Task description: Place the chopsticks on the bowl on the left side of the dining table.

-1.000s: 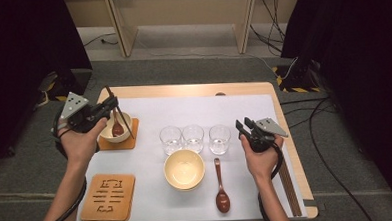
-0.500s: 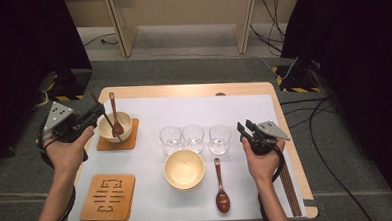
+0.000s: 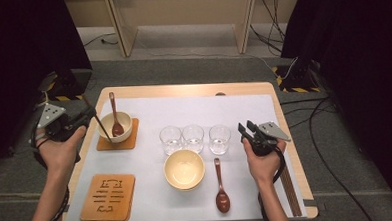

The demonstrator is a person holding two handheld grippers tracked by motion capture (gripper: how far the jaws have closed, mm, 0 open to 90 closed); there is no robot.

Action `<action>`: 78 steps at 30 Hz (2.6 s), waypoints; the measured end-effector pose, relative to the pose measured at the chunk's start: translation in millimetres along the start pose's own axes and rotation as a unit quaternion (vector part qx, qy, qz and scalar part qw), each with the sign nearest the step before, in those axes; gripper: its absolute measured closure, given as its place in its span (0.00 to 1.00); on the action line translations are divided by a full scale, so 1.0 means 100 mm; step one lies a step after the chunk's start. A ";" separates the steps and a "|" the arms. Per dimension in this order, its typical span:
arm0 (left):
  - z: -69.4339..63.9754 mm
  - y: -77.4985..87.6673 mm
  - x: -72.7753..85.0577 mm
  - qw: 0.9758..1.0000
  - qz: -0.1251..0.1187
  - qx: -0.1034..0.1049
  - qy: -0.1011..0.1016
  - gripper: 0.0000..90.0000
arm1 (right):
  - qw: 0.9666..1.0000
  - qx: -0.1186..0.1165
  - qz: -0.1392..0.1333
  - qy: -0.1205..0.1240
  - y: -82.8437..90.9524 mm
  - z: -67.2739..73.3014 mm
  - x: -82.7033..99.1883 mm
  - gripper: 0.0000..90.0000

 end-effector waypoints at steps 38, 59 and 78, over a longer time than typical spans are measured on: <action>0.50 -0.99 0.81 0.974 0.156 -0.146 0.078 0.92 | 1.000 -0.005 0.005 -0.002 -0.01 0.03 0.04 0.70; 0.56 -1.00 1.07 0.963 0.199 -0.159 0.084 0.93 | 1.000 -0.007 0.006 -0.002 -0.02 0.05 0.04 0.70; 0.53 -0.81 0.90 0.970 0.200 -0.124 0.064 0.88 | 1.000 -0.005 0.007 -0.003 0.00 0.03 0.04 0.70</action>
Point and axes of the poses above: each handheld gripper's, and its own axes: y roughly backward along the jaws, x roughly out of its underside, z roughly to its left, the point moved 8 cm from there along -y, roughly forward along the jaws, and after that the axes turned 12 degrees about -z, right-handed, at the moved point
